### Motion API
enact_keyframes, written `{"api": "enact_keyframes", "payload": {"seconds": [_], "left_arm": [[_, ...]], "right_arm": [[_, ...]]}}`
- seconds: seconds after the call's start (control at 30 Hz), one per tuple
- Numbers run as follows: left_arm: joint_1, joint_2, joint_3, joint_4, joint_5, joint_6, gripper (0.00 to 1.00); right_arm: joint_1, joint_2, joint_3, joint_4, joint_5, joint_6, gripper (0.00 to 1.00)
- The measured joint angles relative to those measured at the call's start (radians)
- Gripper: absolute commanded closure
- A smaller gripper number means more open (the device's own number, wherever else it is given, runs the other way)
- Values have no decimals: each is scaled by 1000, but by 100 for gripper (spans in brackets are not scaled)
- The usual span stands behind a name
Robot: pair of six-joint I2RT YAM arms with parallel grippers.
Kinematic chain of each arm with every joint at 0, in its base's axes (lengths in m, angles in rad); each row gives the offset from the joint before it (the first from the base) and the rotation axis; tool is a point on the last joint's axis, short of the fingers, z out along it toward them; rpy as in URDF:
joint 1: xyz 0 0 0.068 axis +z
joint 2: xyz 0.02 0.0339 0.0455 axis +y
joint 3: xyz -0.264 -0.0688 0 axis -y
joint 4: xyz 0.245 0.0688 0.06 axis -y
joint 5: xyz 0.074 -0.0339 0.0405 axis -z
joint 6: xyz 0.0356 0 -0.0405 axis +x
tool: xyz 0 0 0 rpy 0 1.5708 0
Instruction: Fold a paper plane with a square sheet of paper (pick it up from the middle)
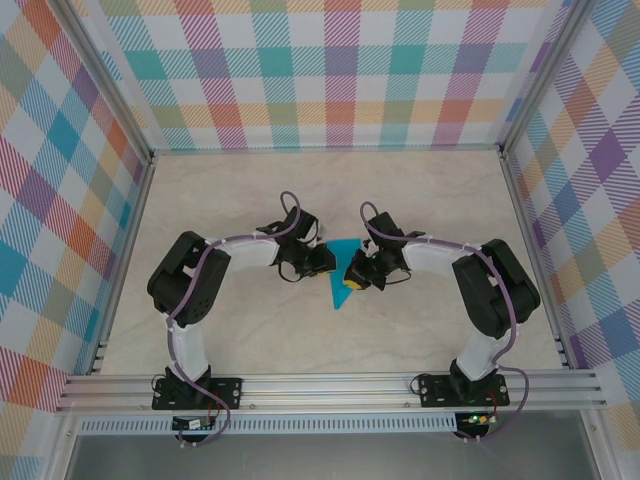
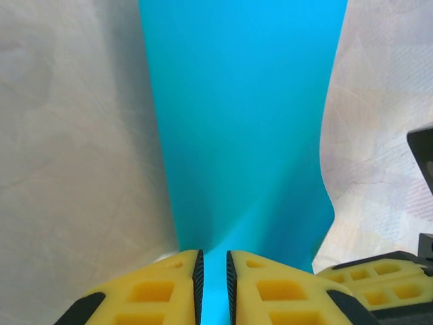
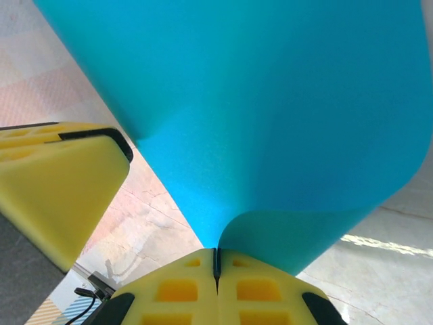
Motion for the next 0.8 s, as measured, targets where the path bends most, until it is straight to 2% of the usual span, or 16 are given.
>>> {"api": "enact_keyframes", "payload": {"seconds": [0.37, 0.8], "left_arm": [[2, 69, 57, -5, -18, 2, 85], [3, 76, 64, -7, -14, 6, 85]], "right_arm": [[6, 19, 0, 31, 11, 5, 98], [13, 51, 18, 39, 17, 5, 98]]}}
